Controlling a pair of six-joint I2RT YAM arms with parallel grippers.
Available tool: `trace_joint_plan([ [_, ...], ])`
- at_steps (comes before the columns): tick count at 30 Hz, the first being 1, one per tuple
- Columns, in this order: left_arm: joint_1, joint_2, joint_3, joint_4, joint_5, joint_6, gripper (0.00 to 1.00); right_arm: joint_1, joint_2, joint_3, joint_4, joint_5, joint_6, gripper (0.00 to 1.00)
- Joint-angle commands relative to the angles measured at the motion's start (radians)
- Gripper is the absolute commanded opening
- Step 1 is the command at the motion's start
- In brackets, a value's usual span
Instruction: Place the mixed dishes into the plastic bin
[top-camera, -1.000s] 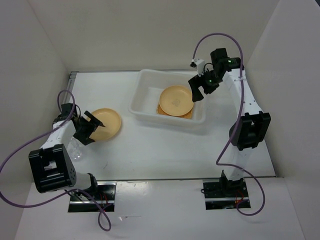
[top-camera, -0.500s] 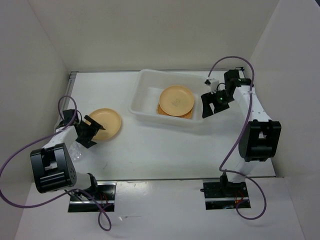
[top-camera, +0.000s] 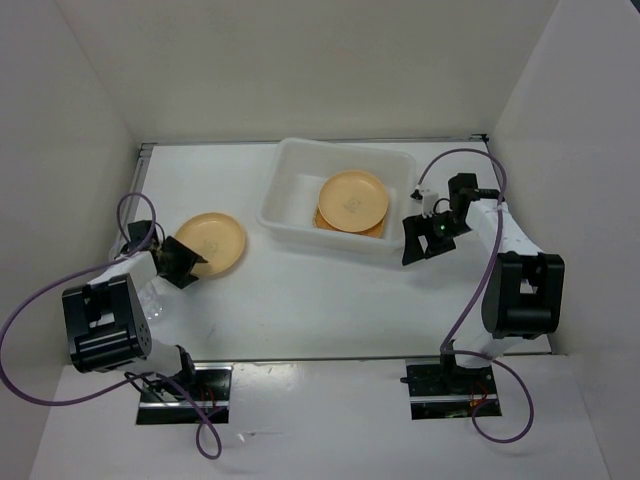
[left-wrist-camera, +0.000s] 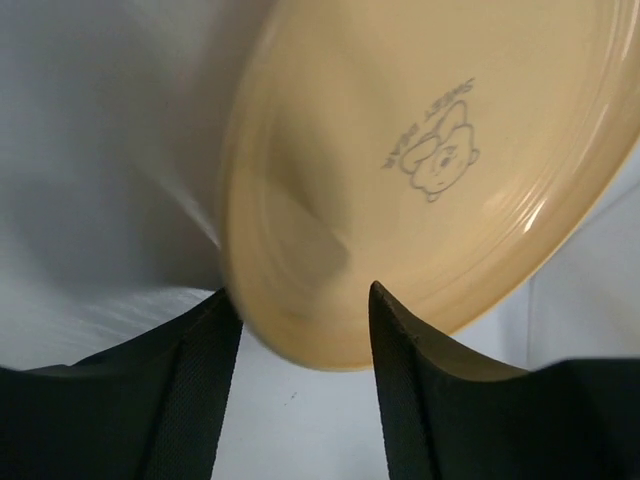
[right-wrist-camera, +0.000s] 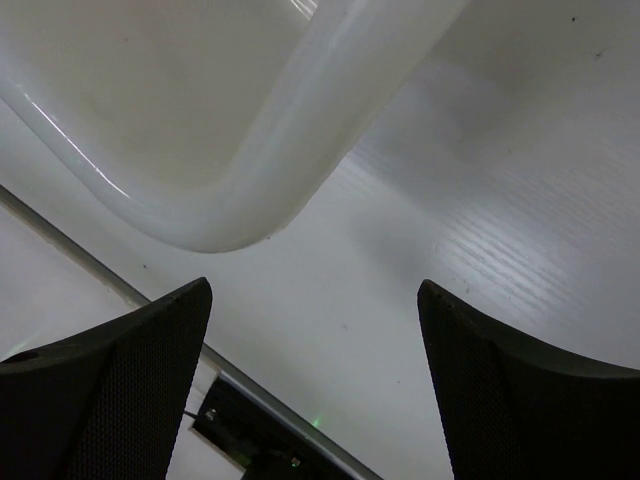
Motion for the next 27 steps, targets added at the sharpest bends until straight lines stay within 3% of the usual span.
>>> trace_joint_plan([
  [1, 0.005, 0.021, -0.014, 0.064, 0.025, -0.004, 0.59, -0.003, -0.025, -0.009, 0.077, -0.037, 0.021, 0.88],
  [10, 0.005, 0.023, 0.028, 0.073, 0.071, -0.002, 0.01, -0.003, 0.005, -0.009, 0.099, -0.037, 0.035, 0.88],
  [16, 0.005, -0.107, 0.098, -0.011, 0.045, -0.03, 0.0, -0.003, 0.005, -0.009, 0.099, -0.037, 0.035, 0.88],
  [21, 0.005, -0.108, 0.204, -0.136, -0.014, -0.05, 0.0, -0.003, 0.015, -0.009, 0.099, -0.037, 0.035, 0.88],
  [27, 0.005, -0.085, 0.321, -0.145, -0.002, -0.096, 0.0, -0.003, 0.015, -0.009, 0.099, -0.037, 0.035, 0.88],
])
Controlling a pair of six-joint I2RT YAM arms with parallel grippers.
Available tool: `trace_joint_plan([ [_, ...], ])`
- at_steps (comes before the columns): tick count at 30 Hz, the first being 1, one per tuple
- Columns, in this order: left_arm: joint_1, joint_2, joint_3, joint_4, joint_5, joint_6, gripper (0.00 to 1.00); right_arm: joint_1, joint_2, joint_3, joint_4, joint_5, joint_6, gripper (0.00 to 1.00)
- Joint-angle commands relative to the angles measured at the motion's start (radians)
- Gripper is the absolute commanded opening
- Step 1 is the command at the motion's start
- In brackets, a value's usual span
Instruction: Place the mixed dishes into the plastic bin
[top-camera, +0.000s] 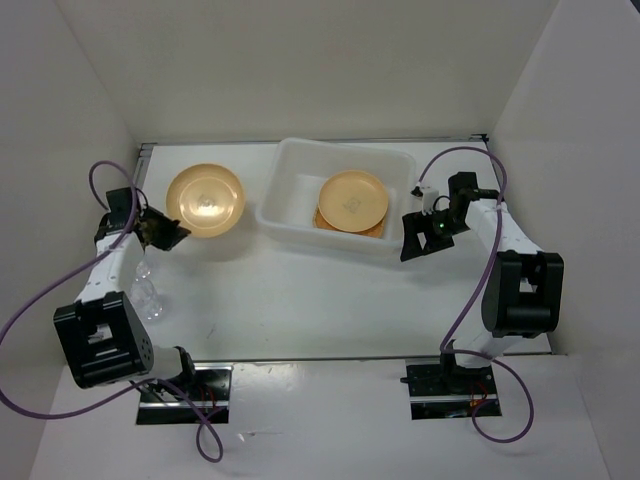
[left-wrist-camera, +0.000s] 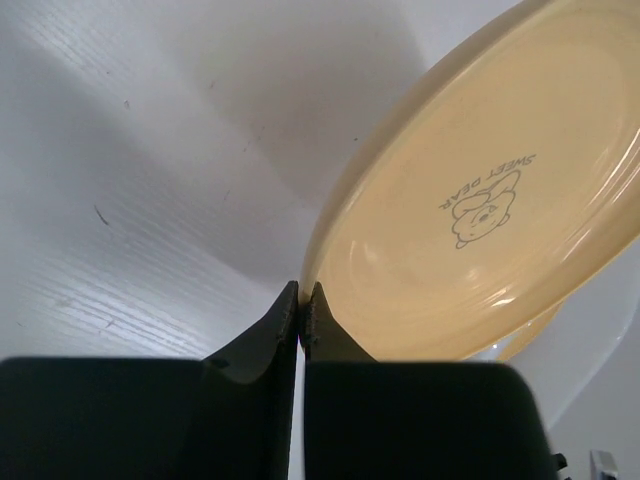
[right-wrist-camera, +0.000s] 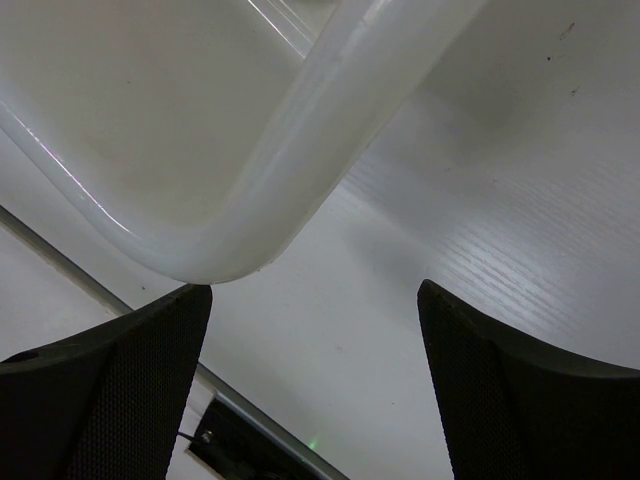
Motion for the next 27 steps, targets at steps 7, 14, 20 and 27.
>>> trace_joint_plan([
  [7, -0.063, 0.101, 0.32, 0.02, -0.012, -0.116, 0.0, -0.003, 0.007, -0.014, 0.04, -0.01, 0.017, 0.88],
  [14, -0.302, 0.202, 0.488, 0.094, -0.036, -0.124, 0.0, -0.003, 0.007, -0.014, 0.04, -0.01, 0.017, 0.88],
  [20, -0.493, 0.449, 0.741, -0.007, 0.008, -0.017, 0.0, -0.012, -0.022, -0.014, 0.04, -0.01, 0.017, 0.88],
  [27, -0.649, 0.725, 1.095, -0.214, 0.03, 0.097, 0.0, -0.023, -0.031, -0.014, 0.04, -0.019, 0.006, 0.88],
])
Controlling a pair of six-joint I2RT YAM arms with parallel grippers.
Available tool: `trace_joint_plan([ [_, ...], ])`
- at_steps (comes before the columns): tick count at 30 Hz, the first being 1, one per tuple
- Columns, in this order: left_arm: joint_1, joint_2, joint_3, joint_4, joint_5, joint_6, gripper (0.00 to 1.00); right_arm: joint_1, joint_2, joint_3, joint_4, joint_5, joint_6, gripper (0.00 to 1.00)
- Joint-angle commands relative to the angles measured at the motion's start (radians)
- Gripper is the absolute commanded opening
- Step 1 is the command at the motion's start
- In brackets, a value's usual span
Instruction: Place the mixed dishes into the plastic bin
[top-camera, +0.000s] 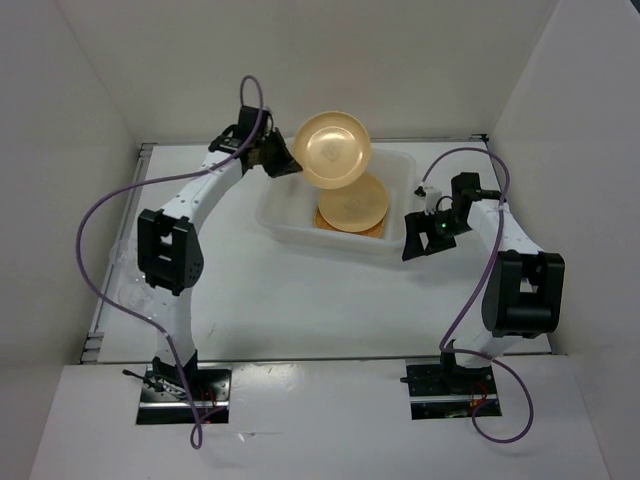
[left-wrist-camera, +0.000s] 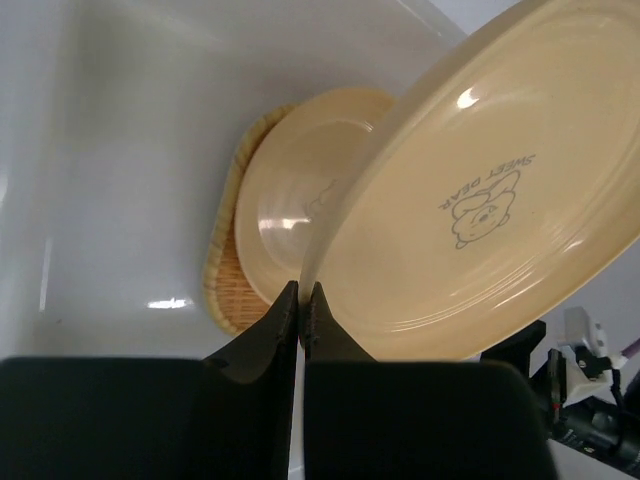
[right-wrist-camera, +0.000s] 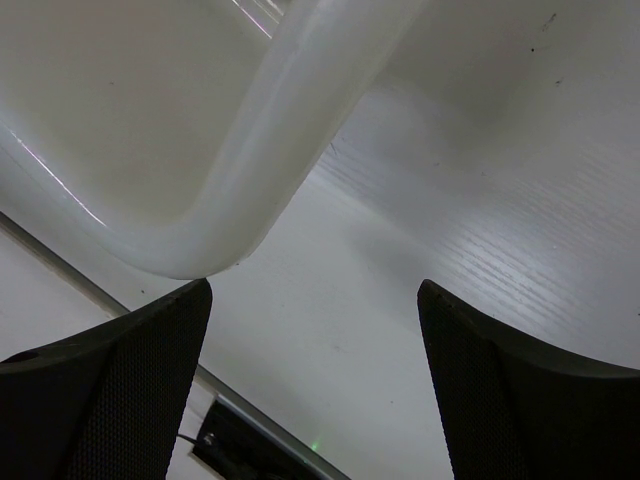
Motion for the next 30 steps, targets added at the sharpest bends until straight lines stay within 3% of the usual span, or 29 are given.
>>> trace_joint_plan([
  [1, -0.049, 0.102, 0.17, -0.121, 0.037, 0.081, 0.0, -0.007, -0.031, -0.008, 0.032, -0.019, -0.004, 0.88],
  [9, -0.134, 0.333, 0.412, -0.275, 0.007, 0.101, 0.0, -0.016, -0.062, -0.008, 0.042, -0.019, -0.004, 0.88],
  [15, -0.163, 0.413, 0.466, -0.287, -0.039, 0.101, 0.0, -0.025, -0.083, -0.018, 0.042, -0.019, -0.004, 0.88],
  [24, -0.181, 0.604, 0.784, -0.505, -0.117, 0.131, 0.01, -0.045, -0.083, -0.018, 0.042, -0.019, -0.004, 0.88],
  [26, -0.181, 0.671, 0.887, -0.587, -0.127, 0.131, 0.05, -0.045, -0.093, -0.018, 0.042, -0.019, -0.004, 0.88],
  [27, -0.181, 0.705, 0.962, -0.627, -0.127, 0.131, 0.12, -0.045, -0.093, -0.018, 0.042, -0.019, -0.004, 0.88],
  [28, -0.181, 0.799, 1.191, -0.678, -0.137, 0.131, 0.14, -0.045, -0.093, -0.018, 0.042, -0.019, -0.004, 0.88],
  [29, -0.181, 0.826, 1.236, -0.733, -0.107, 0.131, 0.18, -0.045, -0.093, -0.018, 0.042, -0.019, -0.004, 0.88],
  [30, -0.181, 0.779, 1.15, -0.712, -0.107, 0.131, 0.28, -0.045, -0.093, -0.018, 0.042, -0.019, -0.004, 0.88],
])
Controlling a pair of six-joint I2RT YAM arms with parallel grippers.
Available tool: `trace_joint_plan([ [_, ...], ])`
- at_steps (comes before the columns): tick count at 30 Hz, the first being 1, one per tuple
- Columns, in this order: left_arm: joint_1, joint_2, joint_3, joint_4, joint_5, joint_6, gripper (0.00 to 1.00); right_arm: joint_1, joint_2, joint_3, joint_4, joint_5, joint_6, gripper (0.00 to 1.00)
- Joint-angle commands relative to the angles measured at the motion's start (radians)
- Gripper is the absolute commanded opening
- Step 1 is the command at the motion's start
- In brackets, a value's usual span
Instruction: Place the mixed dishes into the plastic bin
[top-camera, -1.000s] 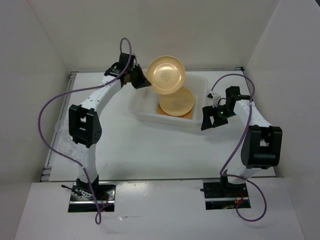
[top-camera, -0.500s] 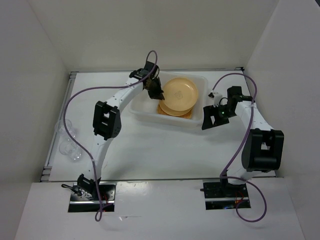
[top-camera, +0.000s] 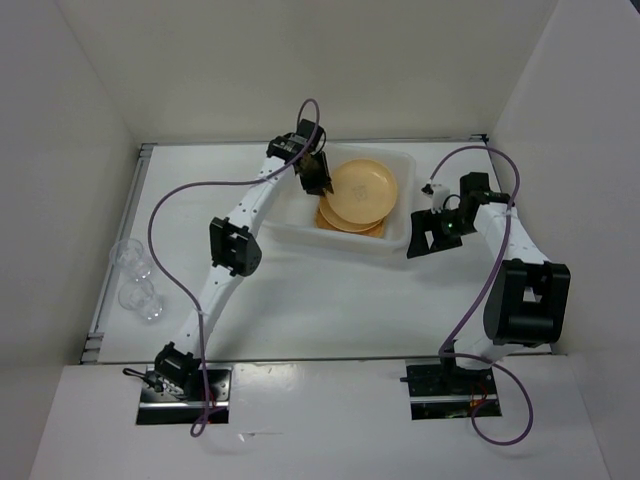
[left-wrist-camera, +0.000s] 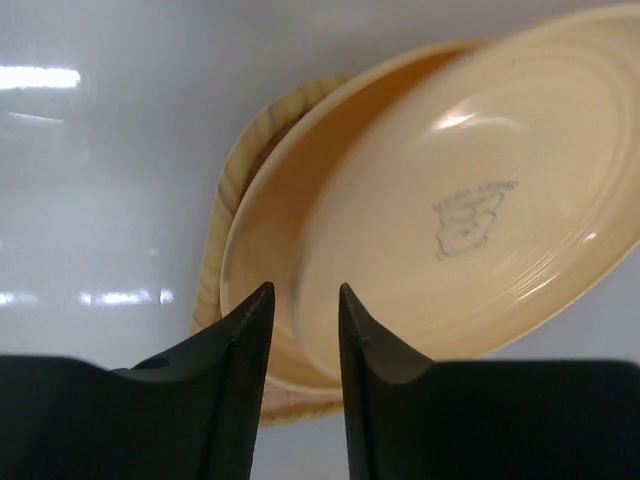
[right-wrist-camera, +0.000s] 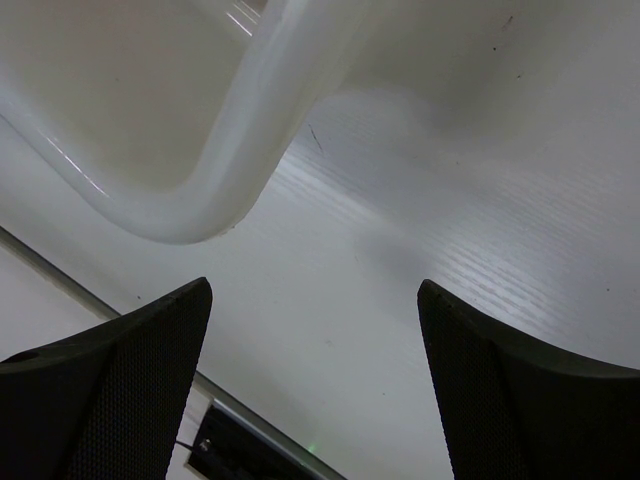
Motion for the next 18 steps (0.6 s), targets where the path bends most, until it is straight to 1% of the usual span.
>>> trace_joint_plan([
  [1, -0.005, 0.0, 0.033, -0.132, 0.0, 0.01, 0.43, -0.006, -0.039, -0.005, 0.034, -0.027, -0.004, 0.88],
  [2, -0.005, 0.026, 0.152, -0.161, -0.028, 0.01, 0.59, -0.006, -0.039, -0.005, 0.034, -0.027, -0.004, 0.88],
  [3, -0.005, 0.045, 0.135, -0.161, -0.035, 0.01, 0.67, -0.006, -0.039, -0.005, 0.034, -0.027, -0.004, 0.88],
  [4, -0.005, 0.007, 0.098, -0.15, -0.035, 0.01, 0.76, -0.006, -0.039, -0.005, 0.034, -0.027, -0.004, 0.88],
  [7, -0.005, 0.002, 0.148, -0.17, -0.062, 0.0, 0.84, -0.006, -0.039, -0.005, 0.034, -0.027, -0.004, 0.88],
  [8, -0.005, -0.007, 0.163, -0.17, -0.075, 0.0, 0.88, -0.006, -0.039, -0.005, 0.034, -0.027, -0.004, 0.88],
  [11, -0.005, -0.072, 0.17, -0.17, -0.145, -0.01, 0.92, -0.006, -0.039, -0.005, 0.034, -0.027, -0.004, 0.88],
  [13, -0.005, -0.145, 0.17, -0.17, -0.191, -0.019, 0.96, -0.006, -0.039, -0.005, 0.034, -0.027, -0.004, 0.88],
  [14, -0.005, -0.176, 0.17, -0.161, -0.211, -0.019, 0.96, -0.006, -0.039, -0.005, 0.034, -0.027, -0.013, 0.88],
  [15, -0.005, -0.246, 0.17, -0.161, -0.236, -0.002, 0.96, -0.006, -0.039, -0.005, 0.034, -0.027, -0.013, 0.88],
  [17, -0.005, -0.324, 0.17, -0.175, -0.334, 0.026, 0.96, -0.006, -0.039, -0.005, 0.034, -0.027, -0.013, 0.88],
  [18, 0.006, -0.404, 0.17, -0.21, -0.376, 0.039, 0.96, -0.006, -0.039, -0.005, 0.034, -0.027, -0.013, 0.88],
])
